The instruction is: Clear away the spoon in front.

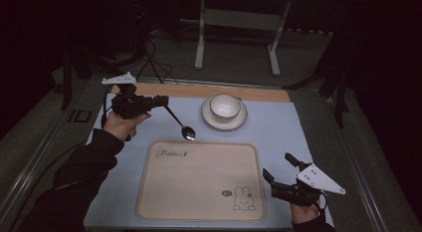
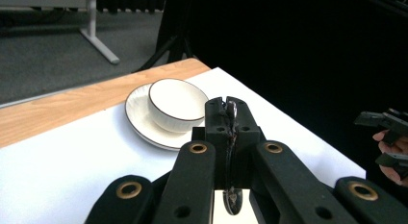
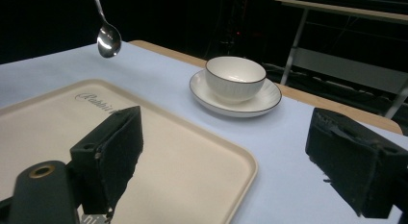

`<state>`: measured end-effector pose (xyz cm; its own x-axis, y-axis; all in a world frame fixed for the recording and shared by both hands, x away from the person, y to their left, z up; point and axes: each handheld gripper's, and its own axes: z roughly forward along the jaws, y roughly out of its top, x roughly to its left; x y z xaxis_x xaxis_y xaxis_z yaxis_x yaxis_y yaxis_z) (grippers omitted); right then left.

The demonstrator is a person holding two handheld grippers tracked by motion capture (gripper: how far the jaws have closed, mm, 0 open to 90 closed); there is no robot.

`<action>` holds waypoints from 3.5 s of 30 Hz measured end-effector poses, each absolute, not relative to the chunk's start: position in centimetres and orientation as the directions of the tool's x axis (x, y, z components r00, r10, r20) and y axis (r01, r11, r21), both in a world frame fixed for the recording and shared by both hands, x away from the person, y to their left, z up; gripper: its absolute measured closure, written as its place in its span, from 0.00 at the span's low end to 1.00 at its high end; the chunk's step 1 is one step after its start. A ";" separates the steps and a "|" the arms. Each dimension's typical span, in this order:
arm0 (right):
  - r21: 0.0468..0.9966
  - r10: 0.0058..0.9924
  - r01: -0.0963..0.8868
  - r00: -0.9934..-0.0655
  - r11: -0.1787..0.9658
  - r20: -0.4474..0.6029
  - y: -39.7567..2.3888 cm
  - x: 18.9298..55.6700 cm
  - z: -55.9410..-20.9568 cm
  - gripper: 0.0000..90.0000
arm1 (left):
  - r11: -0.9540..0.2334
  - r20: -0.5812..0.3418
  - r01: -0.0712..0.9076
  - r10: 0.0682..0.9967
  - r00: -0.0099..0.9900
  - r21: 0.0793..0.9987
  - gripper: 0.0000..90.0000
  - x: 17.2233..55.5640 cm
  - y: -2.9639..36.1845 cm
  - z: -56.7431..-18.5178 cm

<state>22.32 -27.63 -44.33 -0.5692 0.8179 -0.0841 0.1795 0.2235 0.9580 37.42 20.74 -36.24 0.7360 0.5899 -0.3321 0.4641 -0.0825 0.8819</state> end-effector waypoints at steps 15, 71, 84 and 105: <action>0.957 0.815 0.186 -0.574 0.224 -0.080 -27.4 22.4 -44.4 0.14 | -0.165 -0.322 0.461 0.516 0.794 0.872 0.99 35.8 23.2 -37.0; 0.955 0.813 0.183 -0.575 0.235 -0.090 -27.3 22.4 -44.4 0.15 | -0.521 -0.461 0.522 0.254 0.850 0.676 0.98 35.7 18.7 -44.9; 0.955 0.811 0.183 -0.579 0.233 -0.087 -27.3 22.3 -44.4 0.15 | -0.455 -0.414 0.534 0.341 0.844 0.713 0.88 36.4 18.6 -47.2; 0.953 0.805 0.189 -0.588 0.235 -0.082 -27.3 22.4 -44.4 0.15 | -0.384 -0.431 0.593 0.431 0.793 0.707 0.85 37.8 18.1 -50.7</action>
<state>22.40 -27.30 -44.45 -0.5878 0.8048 -0.0819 0.1889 0.2350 0.9535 37.80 18.07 -50.75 0.7930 0.4307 -0.4309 0.5931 -0.3843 0.7075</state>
